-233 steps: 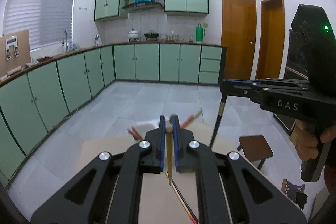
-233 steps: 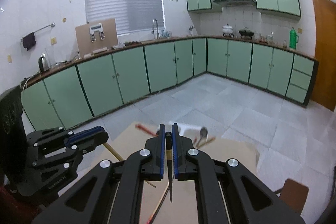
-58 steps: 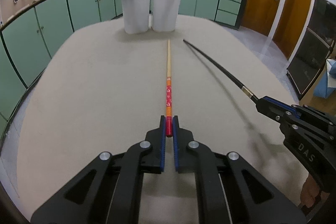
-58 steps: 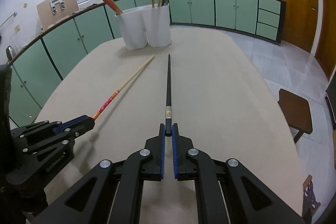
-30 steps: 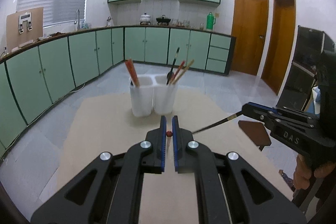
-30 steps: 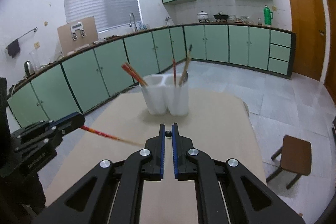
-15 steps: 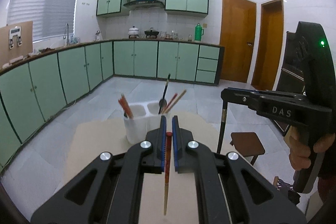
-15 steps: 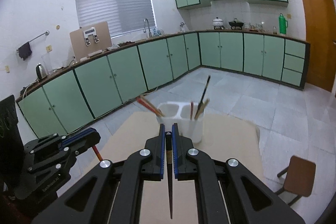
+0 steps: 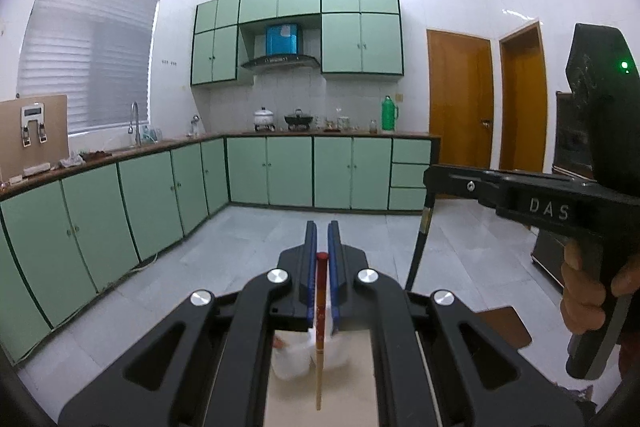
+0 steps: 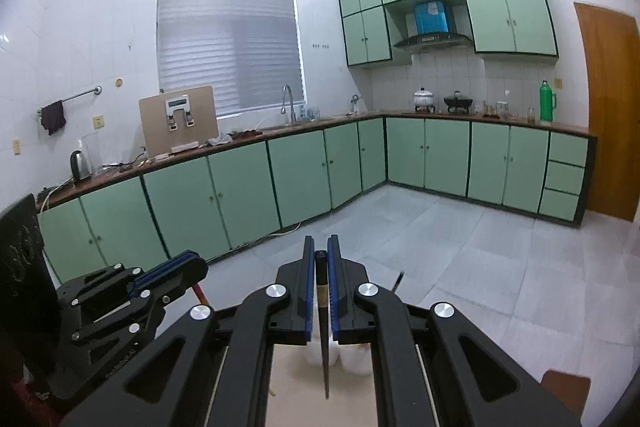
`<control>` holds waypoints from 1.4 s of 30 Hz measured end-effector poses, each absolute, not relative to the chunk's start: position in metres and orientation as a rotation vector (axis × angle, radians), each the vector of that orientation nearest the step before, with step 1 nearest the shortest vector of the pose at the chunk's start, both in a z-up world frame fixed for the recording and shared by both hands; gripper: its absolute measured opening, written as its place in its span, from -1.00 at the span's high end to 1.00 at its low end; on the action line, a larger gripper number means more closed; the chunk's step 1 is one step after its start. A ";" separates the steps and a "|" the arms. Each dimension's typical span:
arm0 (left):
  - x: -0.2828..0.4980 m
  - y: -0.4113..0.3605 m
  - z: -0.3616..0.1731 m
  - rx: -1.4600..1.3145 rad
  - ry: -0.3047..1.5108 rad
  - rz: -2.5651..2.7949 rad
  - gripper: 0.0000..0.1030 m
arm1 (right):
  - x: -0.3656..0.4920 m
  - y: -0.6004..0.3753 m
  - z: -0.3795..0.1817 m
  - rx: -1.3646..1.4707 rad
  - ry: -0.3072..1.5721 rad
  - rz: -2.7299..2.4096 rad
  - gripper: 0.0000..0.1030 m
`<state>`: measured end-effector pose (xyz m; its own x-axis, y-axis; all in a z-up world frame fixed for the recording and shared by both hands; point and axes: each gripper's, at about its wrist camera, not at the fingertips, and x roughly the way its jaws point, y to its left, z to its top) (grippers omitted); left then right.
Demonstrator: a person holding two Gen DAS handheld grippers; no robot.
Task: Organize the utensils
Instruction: 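Carry both chopsticks up over the white holder, then lower both chopsticks into the holder and open both tools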
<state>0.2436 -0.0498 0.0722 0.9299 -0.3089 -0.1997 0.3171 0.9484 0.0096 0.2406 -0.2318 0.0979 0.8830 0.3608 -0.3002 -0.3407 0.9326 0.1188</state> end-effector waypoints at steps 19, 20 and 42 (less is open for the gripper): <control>0.388 -0.066 0.053 -0.009 0.219 -0.264 0.92 | 0.371 -0.223 0.051 0.095 0.390 0.304 0.88; 0.393 -0.065 0.048 -0.010 0.230 -0.262 0.92 | 0.374 -0.222 0.048 0.091 0.394 0.302 0.88; 0.415 -0.033 -0.021 -0.008 0.375 -0.247 0.91 | 0.383 -0.209 -0.020 0.038 0.494 0.297 0.88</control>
